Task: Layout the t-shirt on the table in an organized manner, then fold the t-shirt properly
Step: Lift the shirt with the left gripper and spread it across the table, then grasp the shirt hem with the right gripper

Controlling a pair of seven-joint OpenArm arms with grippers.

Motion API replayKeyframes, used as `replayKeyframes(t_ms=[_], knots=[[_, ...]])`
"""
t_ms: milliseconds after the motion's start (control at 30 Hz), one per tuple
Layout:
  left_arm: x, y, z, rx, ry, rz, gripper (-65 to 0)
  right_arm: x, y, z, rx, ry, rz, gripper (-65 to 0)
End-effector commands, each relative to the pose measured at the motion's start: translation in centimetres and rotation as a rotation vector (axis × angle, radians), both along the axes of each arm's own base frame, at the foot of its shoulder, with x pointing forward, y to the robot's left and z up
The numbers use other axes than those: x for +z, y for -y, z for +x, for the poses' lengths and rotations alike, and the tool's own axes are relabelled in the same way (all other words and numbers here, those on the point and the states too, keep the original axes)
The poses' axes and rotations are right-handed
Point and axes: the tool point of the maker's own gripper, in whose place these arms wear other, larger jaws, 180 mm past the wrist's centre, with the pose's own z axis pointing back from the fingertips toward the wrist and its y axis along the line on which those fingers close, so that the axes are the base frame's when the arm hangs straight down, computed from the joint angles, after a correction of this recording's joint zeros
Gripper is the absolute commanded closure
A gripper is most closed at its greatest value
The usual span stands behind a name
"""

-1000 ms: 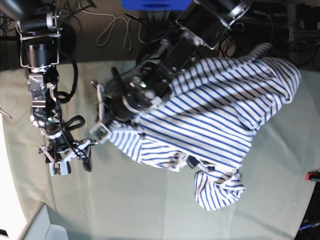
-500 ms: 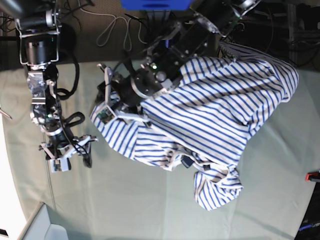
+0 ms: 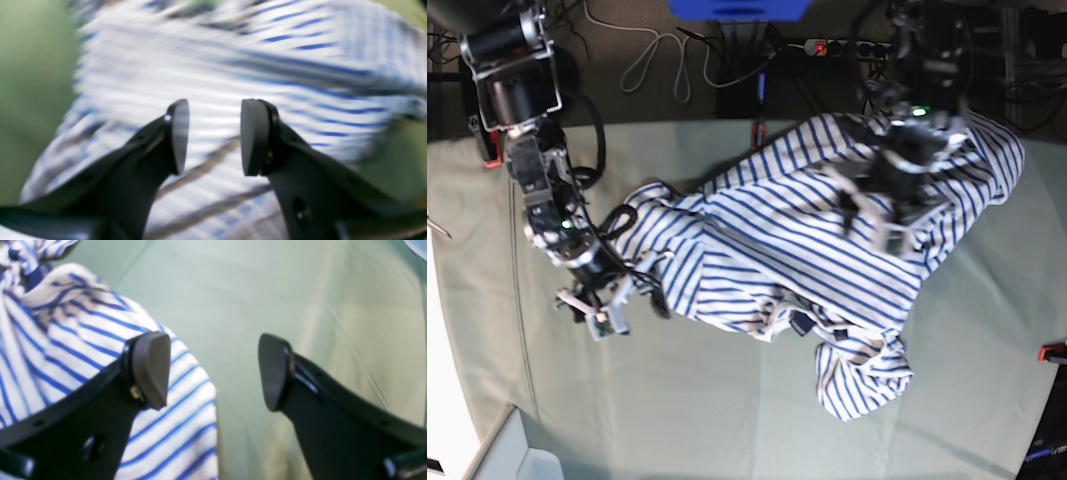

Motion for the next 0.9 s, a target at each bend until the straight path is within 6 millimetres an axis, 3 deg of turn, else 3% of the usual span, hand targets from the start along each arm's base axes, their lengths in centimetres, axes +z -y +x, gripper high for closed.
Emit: replayKeyframes(t_ms=[0, 100, 200, 367, 600, 800, 867], knots=[[1.1, -1.1, 0.6, 0.031, 0.04, -0.014, -25.2, 1.3, -0.9, 1.3, 0.035, 0.027, -0.004, -41.9], [1.2, -4.7, 0.0, 0.141, 0.039, -0.057, -25.3, -0.5, -4.3, 1.7, 0.115, -0.052, -0.043, -41.9], [1.4, -7.7, -1.0, 0.237, 0.046, -0.111, -25.3, -2.0, -5.8, 2.5, 0.14, -0.106, -0.063, -41.9], [1.3, -11.5, -3.1, 0.355, 0.042, -0.146, -25.3, -2.9, -6.4, 4.2, 0.12, -0.157, -0.066, -41.8], [1.6, -14.2, -4.2, 0.432, 0.051, -0.139, -25.3, -3.6, -6.5, 5.5, 0.102, -0.204, -0.075, -41.9], [1.8, -14.9, -4.3, 0.448, 0.057, -0.131, -25.3, -6.4, -5.5, 4.0, 0.08, -0.292, -0.094, -41.0], [1.8, -14.9, -4.3, 0.448, 0.059, -0.132, -25.3, -6.9, -5.5, 3.6, 0.078, -0.307, -0.095, -37.3]])
